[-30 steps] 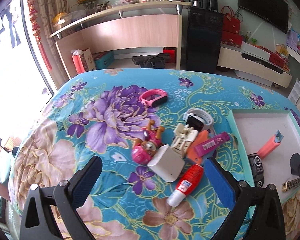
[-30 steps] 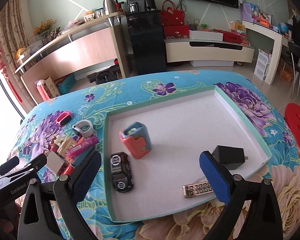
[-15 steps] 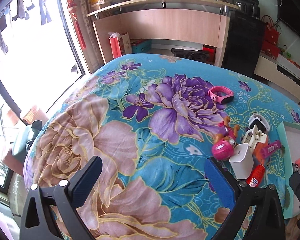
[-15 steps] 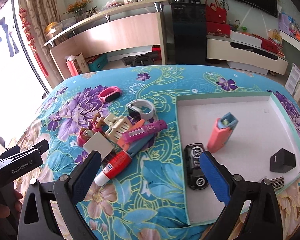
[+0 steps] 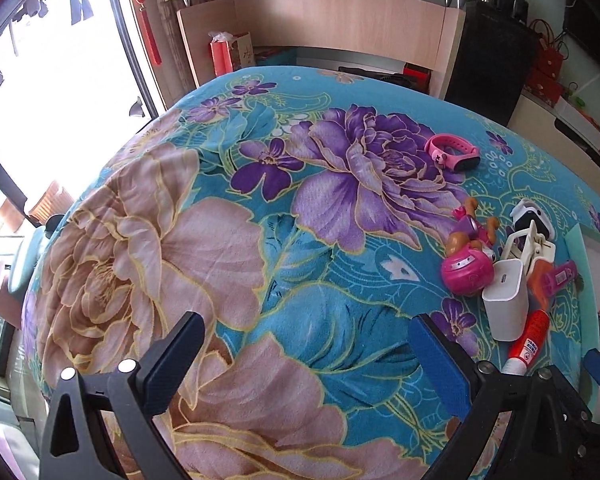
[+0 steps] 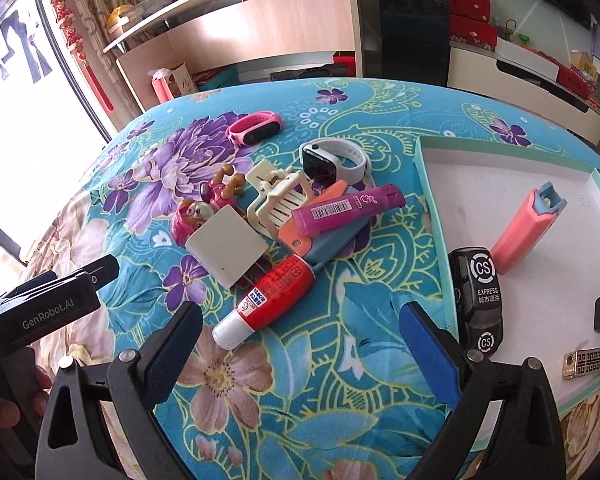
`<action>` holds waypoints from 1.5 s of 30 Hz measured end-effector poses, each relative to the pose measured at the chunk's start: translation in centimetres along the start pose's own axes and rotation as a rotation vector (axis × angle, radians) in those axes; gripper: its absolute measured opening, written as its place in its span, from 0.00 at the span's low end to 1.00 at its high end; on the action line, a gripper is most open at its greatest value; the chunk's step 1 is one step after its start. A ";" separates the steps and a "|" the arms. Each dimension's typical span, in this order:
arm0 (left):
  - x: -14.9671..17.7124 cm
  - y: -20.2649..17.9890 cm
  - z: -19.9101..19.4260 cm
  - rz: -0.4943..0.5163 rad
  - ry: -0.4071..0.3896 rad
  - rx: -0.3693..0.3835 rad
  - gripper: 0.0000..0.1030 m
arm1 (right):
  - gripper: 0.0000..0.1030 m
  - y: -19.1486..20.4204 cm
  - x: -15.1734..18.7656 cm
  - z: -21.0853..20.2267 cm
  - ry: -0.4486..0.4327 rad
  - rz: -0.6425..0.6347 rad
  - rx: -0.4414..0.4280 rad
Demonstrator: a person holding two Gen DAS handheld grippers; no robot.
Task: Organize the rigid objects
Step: 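Close the right tool around the red-and-white glue bottle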
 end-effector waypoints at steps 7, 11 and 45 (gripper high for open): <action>0.4 0.7 1.2 -0.030 0.033 0.010 1.00 | 0.96 0.7 0.4 0.7 0.021 -0.046 0.018; 0.6 0.9 1.6 -0.042 0.046 0.026 1.00 | 0.96 1.5 0.7 1.2 0.018 -0.111 0.027; 0.6 2.8 2.4 -0.135 0.065 0.089 1.00 | 0.94 3.8 0.6 3.7 -0.064 -0.324 -0.065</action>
Point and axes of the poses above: each gripper's, at about its wrist camera, not at the fingertips, and z roughly the way its jaws point, y to its left, x to its underside, the point moved 5 cm from there along z, roughly the way its jaws point, and after that the axes turned 9 degrees about x, right-handed, at the moved point
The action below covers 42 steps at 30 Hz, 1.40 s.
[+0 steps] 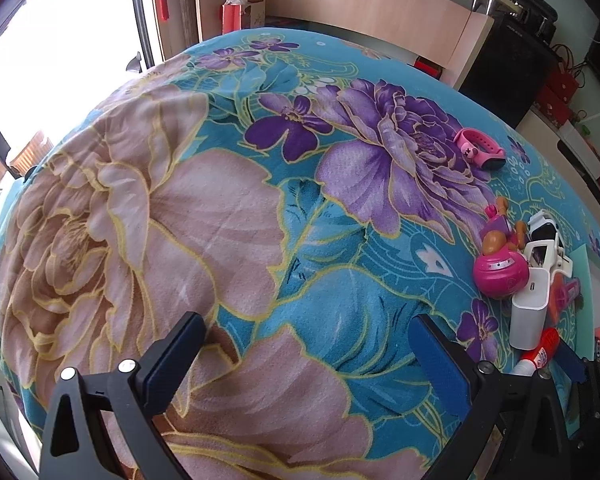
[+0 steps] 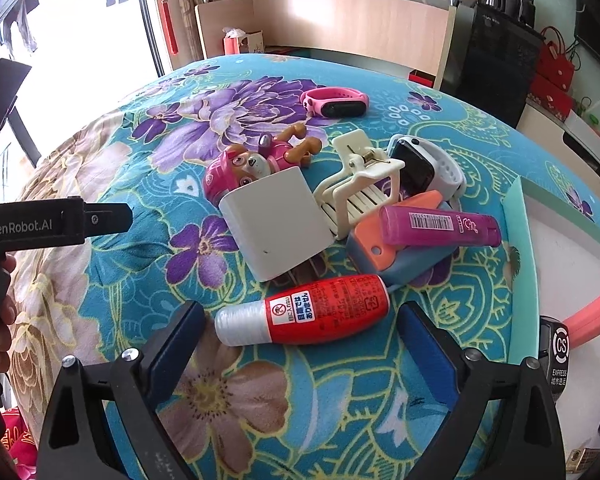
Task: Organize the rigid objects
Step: 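Close the right tool around the red-and-white glue bottle, then lift the glue bottle toward the tray with the right tool while the left tool reaches the white cube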
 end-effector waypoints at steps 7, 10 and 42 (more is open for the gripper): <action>0.1 0.0 0.0 0.003 0.001 -0.008 1.00 | 0.91 0.1 0.0 -0.2 -0.007 -0.002 0.002; 0.1 -0.2 0.1 0.008 0.003 -0.015 1.00 | 0.76 0.2 -0.1 -0.5 -0.023 -0.003 0.003; 0.3 -8.9 0.2 0.142 -0.017 0.224 0.89 | 0.77 -8.2 -0.7 -7.5 -0.177 0.268 0.141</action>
Point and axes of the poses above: each gripper's, at about its wrist camera, not at the fingertips, and z roughly the way its jaws point, y to its left, x to its underside, the point moved 5 cm from there along z, roughly the way its jaws point, and after that the axes turned 9 degrees about x, right-handed, at the moved point
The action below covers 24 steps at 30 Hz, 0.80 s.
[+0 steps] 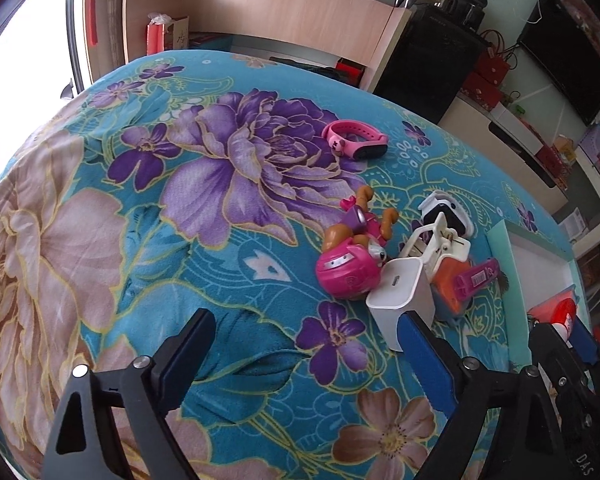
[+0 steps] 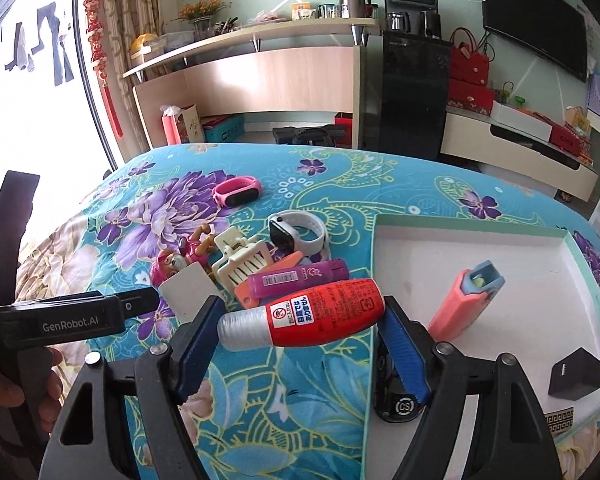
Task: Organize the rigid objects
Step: 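Lift the glue bottle toward the tray with the right tool while the left tool reaches the white cube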
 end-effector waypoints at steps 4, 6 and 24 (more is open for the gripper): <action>-0.1 -1.8 0.5 0.026 -0.001 0.046 0.82 | 0.77 -1.1 0.0 -0.3 -0.002 0.025 0.017; -0.3 -2.7 0.8 0.049 -0.003 0.048 0.80 | 0.77 -1.5 0.0 -0.4 -0.004 0.035 0.016; -0.3 -4.9 2.0 0.096 -0.015 0.094 0.40 | 0.76 -3.0 0.1 -0.9 -0.015 0.076 0.012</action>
Point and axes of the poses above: each gripper's, at about its wrist camera, not at the fingertips, and z roughly the way its jaws point, y to its left, x to its underside, the point moved 5 cm from there along z, roughly the way its jaws point, and after that the axes turned 9 degrees about x, right-handed, at the moved point
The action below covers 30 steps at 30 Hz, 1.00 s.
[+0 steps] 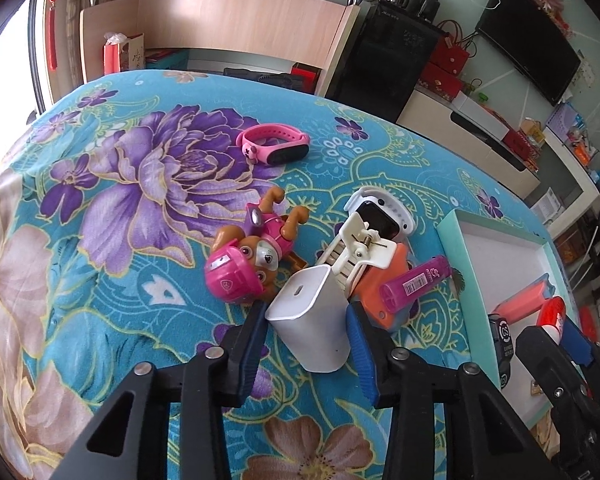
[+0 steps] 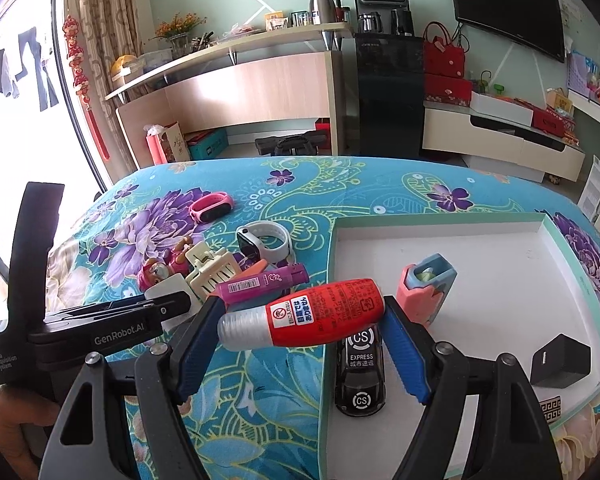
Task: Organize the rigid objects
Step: 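Lift the glue bottle toward the tray with the right tool while the left tool reaches the white cube, then carry the glue bottle into the tray with the right tool while the left tool carries the white cube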
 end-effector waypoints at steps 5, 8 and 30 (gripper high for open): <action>0.0 -0.5 -0.4 0.024 -0.010 0.001 0.37 | 0.77 -0.3 0.0 -0.2 -0.003 0.011 -0.006; 0.0 -0.8 -0.8 0.027 -0.023 0.013 0.33 | 0.77 -0.3 0.0 -0.3 -0.005 0.012 -0.004; -0.9 -6.4 -5.7 0.183 -0.148 0.058 0.30 | 0.77 -4.0 -0.6 -2.0 -0.048 0.087 0.043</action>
Point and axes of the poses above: each gripper's, at about its wrist camera, not at the fingertips, and z roughly the way its jaws point, y to its left, x to its underside, the point moved 5 cm from there along z, roughly the way its jaws point, and after that the axes turned 9 degrees about x, right-handed, at the moved point
